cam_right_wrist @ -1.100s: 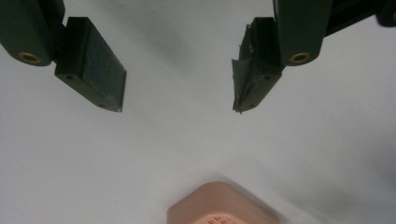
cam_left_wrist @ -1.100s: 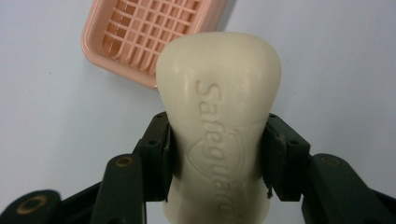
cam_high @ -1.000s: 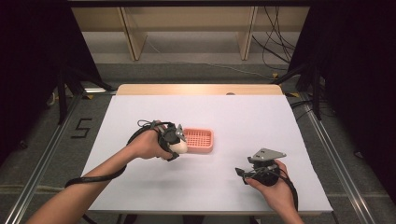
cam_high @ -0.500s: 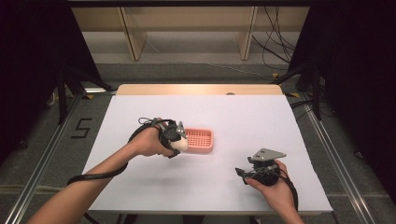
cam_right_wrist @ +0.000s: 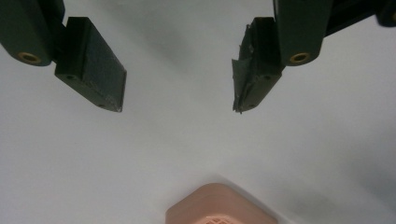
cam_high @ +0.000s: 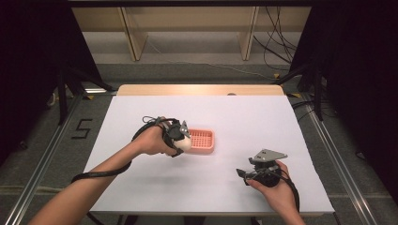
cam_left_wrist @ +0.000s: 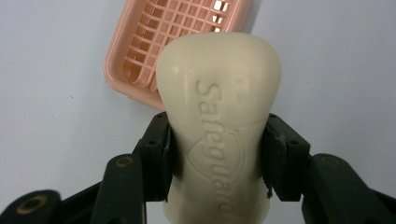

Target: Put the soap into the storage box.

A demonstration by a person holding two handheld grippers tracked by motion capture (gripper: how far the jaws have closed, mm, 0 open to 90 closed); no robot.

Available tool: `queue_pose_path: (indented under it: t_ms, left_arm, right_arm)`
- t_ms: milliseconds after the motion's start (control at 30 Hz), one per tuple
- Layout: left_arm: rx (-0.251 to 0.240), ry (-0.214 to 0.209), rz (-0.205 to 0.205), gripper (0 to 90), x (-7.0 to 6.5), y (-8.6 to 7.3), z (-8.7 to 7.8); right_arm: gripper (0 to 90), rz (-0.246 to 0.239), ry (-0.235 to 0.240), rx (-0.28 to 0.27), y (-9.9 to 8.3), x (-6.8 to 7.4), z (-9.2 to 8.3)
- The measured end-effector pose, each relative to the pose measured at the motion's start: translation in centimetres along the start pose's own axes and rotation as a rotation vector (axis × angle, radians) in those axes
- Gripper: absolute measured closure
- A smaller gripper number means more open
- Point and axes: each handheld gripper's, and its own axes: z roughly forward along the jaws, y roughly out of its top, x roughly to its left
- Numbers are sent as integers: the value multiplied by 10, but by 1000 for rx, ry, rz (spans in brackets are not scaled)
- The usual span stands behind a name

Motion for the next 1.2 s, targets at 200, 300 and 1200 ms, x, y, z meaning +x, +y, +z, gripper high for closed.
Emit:
queue_pose_path:
  t_ms: [200, 300, 1200]
  left_arm:
    - [-6, 0, -7, 499, 2, 3, -1]
    - [-5, -1, -17, 499, 2, 4, -1]
    - [-26, 1, 18, 499, 4, 17, 6]
  right_arm:
    - [355, 1, -1, -1, 0, 0, 0]
    - [355, 1, 0, 0, 0, 0, 0]
    - [355, -4, 0, -1, 0, -1, 0]
